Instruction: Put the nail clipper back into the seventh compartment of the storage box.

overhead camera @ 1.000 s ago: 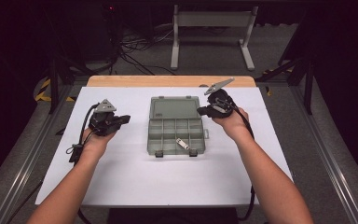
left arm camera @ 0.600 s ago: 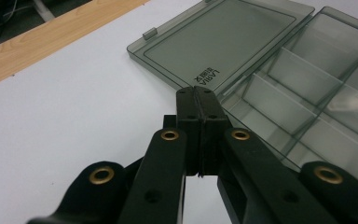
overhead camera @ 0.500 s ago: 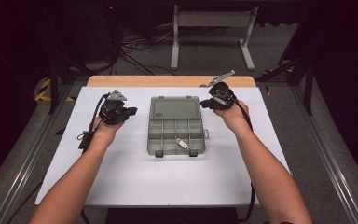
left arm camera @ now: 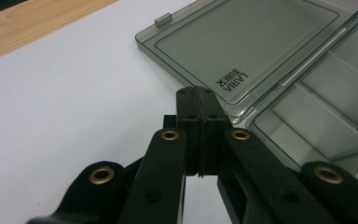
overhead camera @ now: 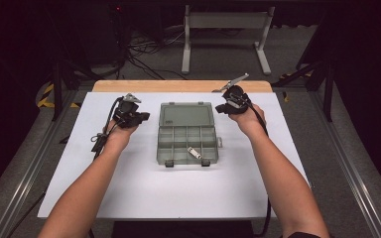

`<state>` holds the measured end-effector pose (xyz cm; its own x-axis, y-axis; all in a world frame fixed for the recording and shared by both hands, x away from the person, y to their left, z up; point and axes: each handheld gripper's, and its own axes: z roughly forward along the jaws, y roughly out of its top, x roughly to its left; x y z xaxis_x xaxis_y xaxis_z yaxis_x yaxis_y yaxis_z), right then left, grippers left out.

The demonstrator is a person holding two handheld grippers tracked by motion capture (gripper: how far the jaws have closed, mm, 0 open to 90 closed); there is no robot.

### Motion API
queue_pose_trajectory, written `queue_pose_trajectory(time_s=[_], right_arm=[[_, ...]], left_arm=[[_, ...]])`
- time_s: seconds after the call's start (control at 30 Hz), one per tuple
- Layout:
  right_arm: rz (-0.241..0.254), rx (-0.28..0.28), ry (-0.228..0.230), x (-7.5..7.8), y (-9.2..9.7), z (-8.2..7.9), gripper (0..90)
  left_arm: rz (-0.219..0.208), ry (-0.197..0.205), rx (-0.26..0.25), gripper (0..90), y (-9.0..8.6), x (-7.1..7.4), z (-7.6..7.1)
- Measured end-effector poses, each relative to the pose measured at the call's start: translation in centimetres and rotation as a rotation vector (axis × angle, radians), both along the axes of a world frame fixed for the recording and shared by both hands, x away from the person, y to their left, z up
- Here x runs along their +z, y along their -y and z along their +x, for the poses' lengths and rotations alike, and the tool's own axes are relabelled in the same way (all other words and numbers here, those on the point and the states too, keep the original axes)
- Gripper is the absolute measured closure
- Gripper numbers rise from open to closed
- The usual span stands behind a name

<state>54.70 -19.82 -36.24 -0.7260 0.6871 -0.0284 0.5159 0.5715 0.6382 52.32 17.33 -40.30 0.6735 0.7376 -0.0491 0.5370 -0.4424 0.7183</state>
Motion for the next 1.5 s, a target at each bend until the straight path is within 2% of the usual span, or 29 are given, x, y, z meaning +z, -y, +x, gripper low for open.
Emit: queue_pose_trajectory(time_s=[0.2, 0.37, 0.47, 0.53, 0.63, 0.97, 1.13, 1.2, 1.43, 1.5], right_arm=[[-0.022, -0.003, -0.01, -0.6, 0.1, 0.6, 90.0], [-0.025, -0.012, -0.031, -1.1, 0.1, 1.1, 90.0], [-0.028, -0.02, -0.048, -1.6, 0.1, 1.3, 90.0], [-0.039, -0.021, -0.058, -2.0, 0.1, 1.4, 90.0], [-0.048, -0.022, -0.069, -2.4, 0.0, 1.5, 90.0], [-0.075, -0.024, -0.119, -4.2, -0.5, 2.2, 90.0], [-0.082, -0.027, -0.138, -4.9, -0.4, 2.4, 90.0], [-0.082, -0.031, -0.144, -5.1, -0.4, 2.4, 90.0], [-0.098, -0.033, -0.167, -5.9, -0.3, 2.5, 90.0], [-0.096, -0.033, -0.171, -6.0, -0.3, 2.5, 90.0]], left_arm=[[0.041, -0.002, -0.013, 89.5, 0.8, -0.1, 0.7], [0.043, -0.013, 0.004, 89.4, 1.0, -0.6, 1.4], [0.039, -0.035, 0.009, 89.5, 1.0, -1.1, 1.6], [0.049, -0.042, 0.003, 89.4, 1.0, -1.4, 1.8], [0.04, -0.053, -0.012, 89.4, 1.1, -1.6, 1.9], [0.054, -0.103, -0.009, 89.4, 1.7, -3.0, 2.3], [0.09, -0.104, -0.024, 89.4, 2.1, -3.7, 2.3], [0.084, -0.118, -0.03, 89.4, 2.3, -3.9, 2.3], [0.099, -0.119, -0.031, 89.4, 2.8, -4.3, 2.4], [0.092, -0.122, -0.029, 89.3, 2.9, -4.4, 2.4]])
